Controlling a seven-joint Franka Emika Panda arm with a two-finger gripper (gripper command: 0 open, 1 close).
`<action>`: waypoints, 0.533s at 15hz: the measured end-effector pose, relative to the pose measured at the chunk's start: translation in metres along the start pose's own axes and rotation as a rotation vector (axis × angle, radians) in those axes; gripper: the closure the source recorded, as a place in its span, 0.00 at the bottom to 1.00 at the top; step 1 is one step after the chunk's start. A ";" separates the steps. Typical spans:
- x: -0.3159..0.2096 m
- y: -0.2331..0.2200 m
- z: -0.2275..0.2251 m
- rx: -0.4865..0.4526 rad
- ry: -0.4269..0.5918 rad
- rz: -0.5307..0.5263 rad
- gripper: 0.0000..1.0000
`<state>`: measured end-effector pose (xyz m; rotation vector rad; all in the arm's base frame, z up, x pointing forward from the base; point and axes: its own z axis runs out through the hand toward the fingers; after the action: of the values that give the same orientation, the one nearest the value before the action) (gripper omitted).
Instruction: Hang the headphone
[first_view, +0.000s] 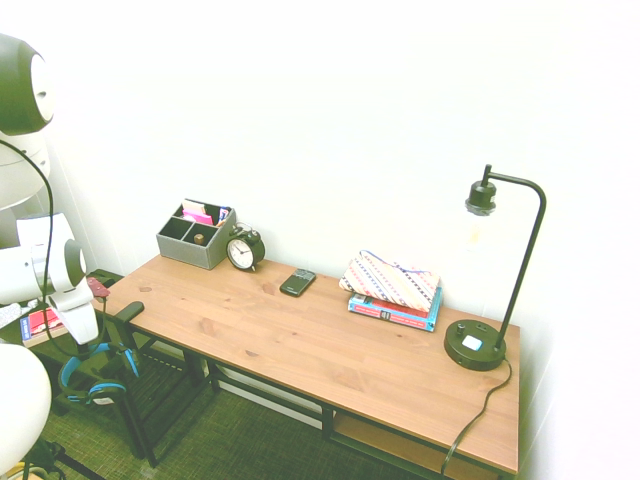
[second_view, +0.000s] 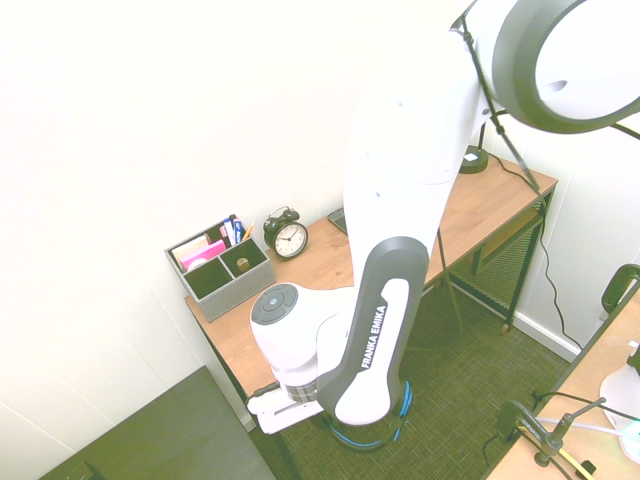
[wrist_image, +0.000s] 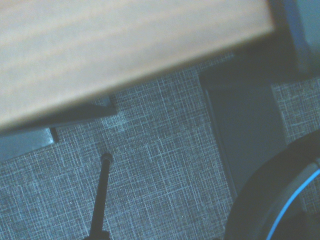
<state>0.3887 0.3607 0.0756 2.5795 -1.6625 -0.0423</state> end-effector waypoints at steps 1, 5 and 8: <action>0.002 -0.004 0.004 -0.008 0.003 -0.006 0.00; 0.003 -0.017 0.012 -0.053 0.001 -0.022 0.00; 0.003 -0.025 0.011 -0.063 -0.004 -0.017 0.00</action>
<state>0.4117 0.3675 0.0628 2.5488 -1.6138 -0.0999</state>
